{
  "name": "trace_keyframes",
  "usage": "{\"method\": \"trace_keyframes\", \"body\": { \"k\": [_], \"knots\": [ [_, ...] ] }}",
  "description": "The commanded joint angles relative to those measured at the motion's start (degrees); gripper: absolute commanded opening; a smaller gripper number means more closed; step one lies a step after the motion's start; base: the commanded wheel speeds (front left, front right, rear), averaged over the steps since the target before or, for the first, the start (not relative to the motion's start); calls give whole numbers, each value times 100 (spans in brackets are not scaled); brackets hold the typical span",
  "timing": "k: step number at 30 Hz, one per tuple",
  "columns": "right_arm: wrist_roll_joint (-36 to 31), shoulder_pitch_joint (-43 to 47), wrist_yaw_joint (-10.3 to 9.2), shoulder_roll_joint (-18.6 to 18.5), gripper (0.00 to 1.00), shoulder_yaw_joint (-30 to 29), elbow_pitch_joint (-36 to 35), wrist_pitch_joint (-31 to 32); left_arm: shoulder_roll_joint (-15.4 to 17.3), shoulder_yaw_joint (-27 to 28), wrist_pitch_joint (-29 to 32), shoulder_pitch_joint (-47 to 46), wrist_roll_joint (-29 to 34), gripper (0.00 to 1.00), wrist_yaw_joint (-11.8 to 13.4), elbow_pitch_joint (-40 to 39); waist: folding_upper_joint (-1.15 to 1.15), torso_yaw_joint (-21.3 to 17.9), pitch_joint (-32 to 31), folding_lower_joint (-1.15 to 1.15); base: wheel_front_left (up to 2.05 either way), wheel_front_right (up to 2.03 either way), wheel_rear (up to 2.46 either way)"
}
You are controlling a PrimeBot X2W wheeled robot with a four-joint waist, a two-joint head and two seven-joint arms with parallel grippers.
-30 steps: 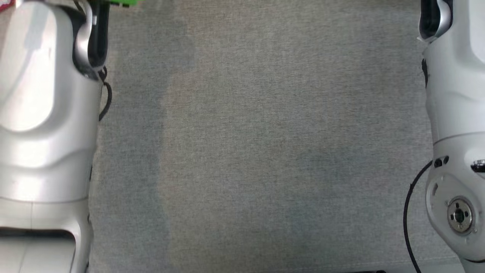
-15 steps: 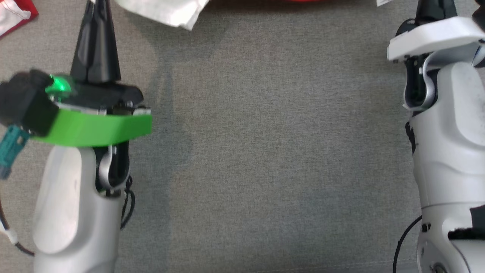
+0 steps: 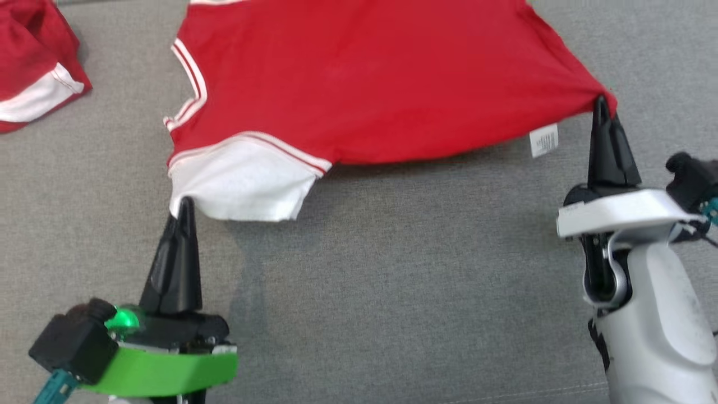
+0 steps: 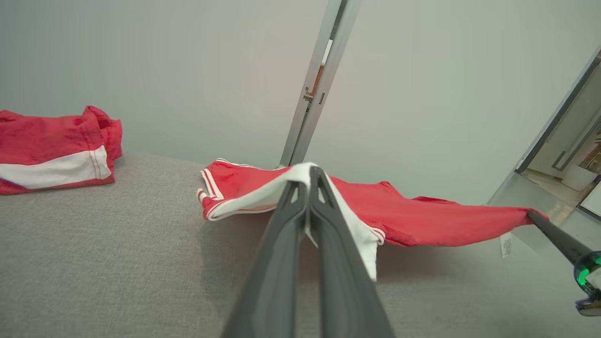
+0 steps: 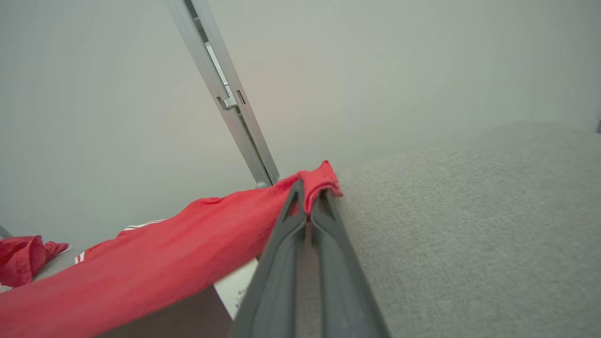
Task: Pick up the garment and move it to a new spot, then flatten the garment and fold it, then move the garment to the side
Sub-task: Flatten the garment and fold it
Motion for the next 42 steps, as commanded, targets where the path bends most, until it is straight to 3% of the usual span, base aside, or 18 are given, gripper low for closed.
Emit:
{"method": "trace_keyframes", "body": {
  "k": [1, 11, 19, 30, 42],
  "knots": [
    [76, 375, -7, -18, 0, -16, -115, -16, 84, -27, 97, 306, -57, 0, 23, -103, 0, -75, -612, 0, 0, 0, 0],
    [94, 2042, -7, -19, 0, -106, -571, -17, 186, -186, 483, 1481, -285, 0, 115, -431, 0, -12, -1643, 0, 0, 0, 0],
    [379, 2772, -7, -18, 0, -58, -557, -16, 168, -334, 645, 2067, -443, 0, 171, -401, 0, -45, -1839, 0, 0, 0, 0],
    [642, 2250, -7, -18, 0, -58, 793, -16, 58, -435, 544, 1669, -700, 0, -8, 759, 0, -52, -1571, 0, 0, 0, 0],
    [861, 1638, -6, -17, 0, -109, 955, -17, 96, -467, 177, 347, -370, 0, -110, 1476, 0, -57, -1115, 0, 0, 0, 0]
  ]
}}
